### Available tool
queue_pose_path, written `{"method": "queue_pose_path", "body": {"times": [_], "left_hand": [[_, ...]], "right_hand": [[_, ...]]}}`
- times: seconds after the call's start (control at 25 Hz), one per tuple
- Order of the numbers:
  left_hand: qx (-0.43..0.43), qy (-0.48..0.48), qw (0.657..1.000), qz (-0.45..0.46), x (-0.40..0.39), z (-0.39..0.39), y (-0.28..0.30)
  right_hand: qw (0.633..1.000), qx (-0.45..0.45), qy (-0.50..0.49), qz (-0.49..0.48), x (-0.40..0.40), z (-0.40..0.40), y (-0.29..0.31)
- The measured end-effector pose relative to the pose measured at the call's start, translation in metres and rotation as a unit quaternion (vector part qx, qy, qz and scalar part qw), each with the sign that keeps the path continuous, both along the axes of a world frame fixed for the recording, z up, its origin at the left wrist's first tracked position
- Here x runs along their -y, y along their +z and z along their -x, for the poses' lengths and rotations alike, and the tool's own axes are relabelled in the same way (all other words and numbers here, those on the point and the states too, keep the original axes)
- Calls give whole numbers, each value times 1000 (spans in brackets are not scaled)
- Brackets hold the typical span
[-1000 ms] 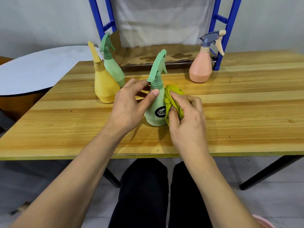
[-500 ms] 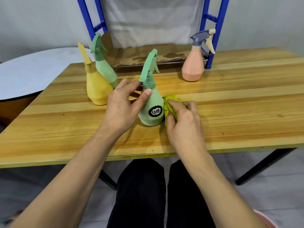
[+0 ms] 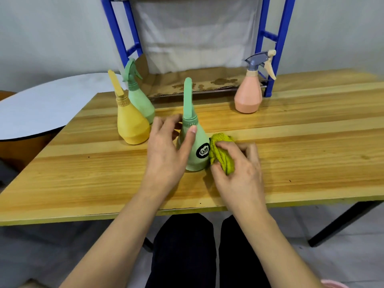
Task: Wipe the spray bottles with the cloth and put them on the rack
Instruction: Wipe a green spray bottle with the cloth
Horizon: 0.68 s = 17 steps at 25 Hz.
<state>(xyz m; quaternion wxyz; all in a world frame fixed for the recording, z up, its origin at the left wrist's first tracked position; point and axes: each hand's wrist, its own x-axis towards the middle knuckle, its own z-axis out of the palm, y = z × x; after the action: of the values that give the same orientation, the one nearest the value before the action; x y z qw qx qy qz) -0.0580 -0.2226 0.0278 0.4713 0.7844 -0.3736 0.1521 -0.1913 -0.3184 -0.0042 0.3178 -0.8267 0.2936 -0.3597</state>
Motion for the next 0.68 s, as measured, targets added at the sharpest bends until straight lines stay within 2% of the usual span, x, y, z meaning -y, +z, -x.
{"method": "queue_pose_path", "body": {"times": [0.12,0.24,0.32,0.44,0.56,0.68], "left_hand": [[-32,48,997,46,4,11,-3],[-77,55,994,57,8,14,1],[-118,15,991,57,4,13,2],[-172,-91,980,30,-13,-1,-3],[-163,-129,978,-21,-24,-12,-7],[-140,-142,980,-14,-21,-8,-11]], "right_hand": [[999,-13,37,-23,0,1,-1],[998,-22,50,-7,2,1,-5],[999,-4,44,1,2,2,-9],[996,67,30,-45,7,2,-10],[986,139,27,-85,7,-3,2],[982,178,51,-36,-3,-17,23]]}}
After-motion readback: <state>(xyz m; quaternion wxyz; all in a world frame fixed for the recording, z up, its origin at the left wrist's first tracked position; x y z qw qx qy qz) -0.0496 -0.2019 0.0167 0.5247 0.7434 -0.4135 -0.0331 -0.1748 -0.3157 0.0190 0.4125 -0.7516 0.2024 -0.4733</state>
